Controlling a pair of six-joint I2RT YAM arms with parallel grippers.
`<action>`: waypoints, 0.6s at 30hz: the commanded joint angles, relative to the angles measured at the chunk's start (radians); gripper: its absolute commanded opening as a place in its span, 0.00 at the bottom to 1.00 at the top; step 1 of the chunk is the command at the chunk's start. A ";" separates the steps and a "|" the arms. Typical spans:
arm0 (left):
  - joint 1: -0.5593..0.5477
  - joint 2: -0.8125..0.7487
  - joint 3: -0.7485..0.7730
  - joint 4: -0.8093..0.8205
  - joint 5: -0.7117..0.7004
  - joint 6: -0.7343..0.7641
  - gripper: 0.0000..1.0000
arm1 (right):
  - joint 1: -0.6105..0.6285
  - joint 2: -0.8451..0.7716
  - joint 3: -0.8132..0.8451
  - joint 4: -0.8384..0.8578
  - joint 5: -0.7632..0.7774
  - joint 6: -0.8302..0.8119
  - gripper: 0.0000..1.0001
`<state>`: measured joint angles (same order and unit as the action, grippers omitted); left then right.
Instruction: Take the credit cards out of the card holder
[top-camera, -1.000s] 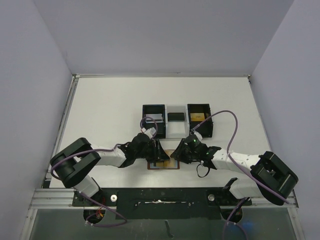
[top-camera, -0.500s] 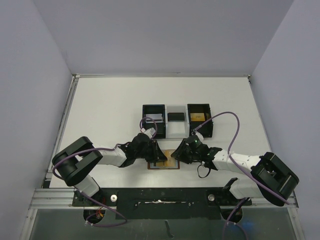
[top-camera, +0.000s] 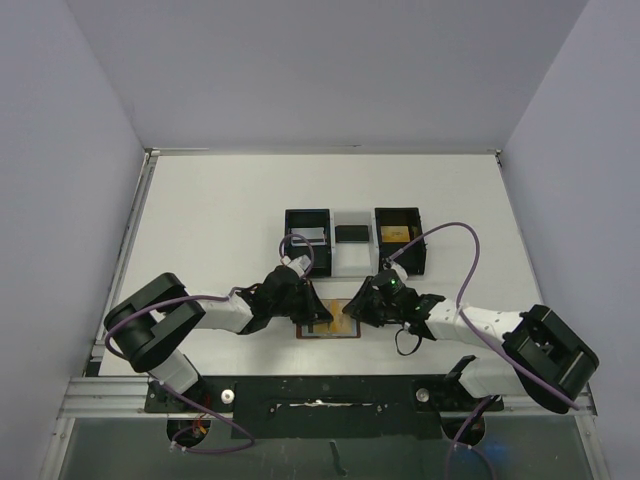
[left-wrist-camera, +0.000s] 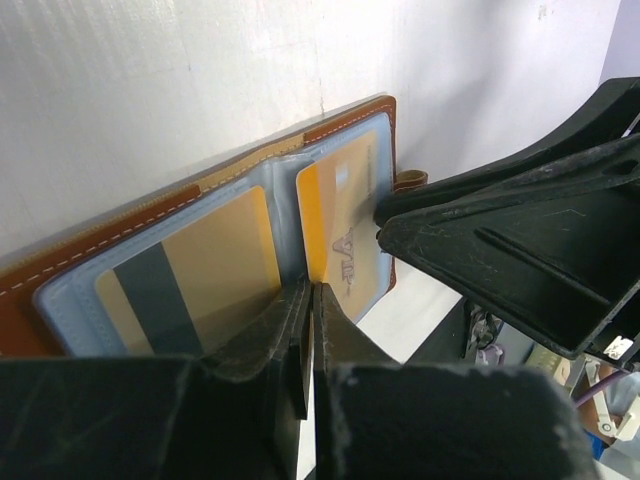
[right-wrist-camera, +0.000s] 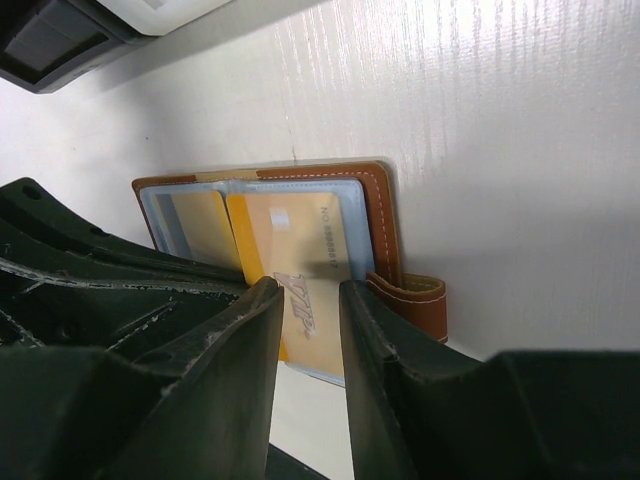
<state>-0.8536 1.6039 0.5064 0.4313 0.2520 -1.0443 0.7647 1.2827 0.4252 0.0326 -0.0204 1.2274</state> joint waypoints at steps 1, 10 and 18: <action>-0.007 -0.008 0.045 0.091 0.056 -0.009 0.00 | -0.001 -0.034 0.011 -0.012 -0.015 -0.019 0.31; -0.004 -0.017 0.051 0.059 0.062 -0.002 0.00 | -0.008 -0.078 0.069 -0.095 -0.007 -0.072 0.33; -0.004 -0.006 0.048 0.072 0.071 -0.002 0.00 | 0.003 -0.043 0.092 -0.192 0.039 -0.049 0.31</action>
<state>-0.8547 1.6039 0.5220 0.4461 0.2974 -1.0470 0.7647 1.2392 0.4709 -0.1078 -0.0181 1.1782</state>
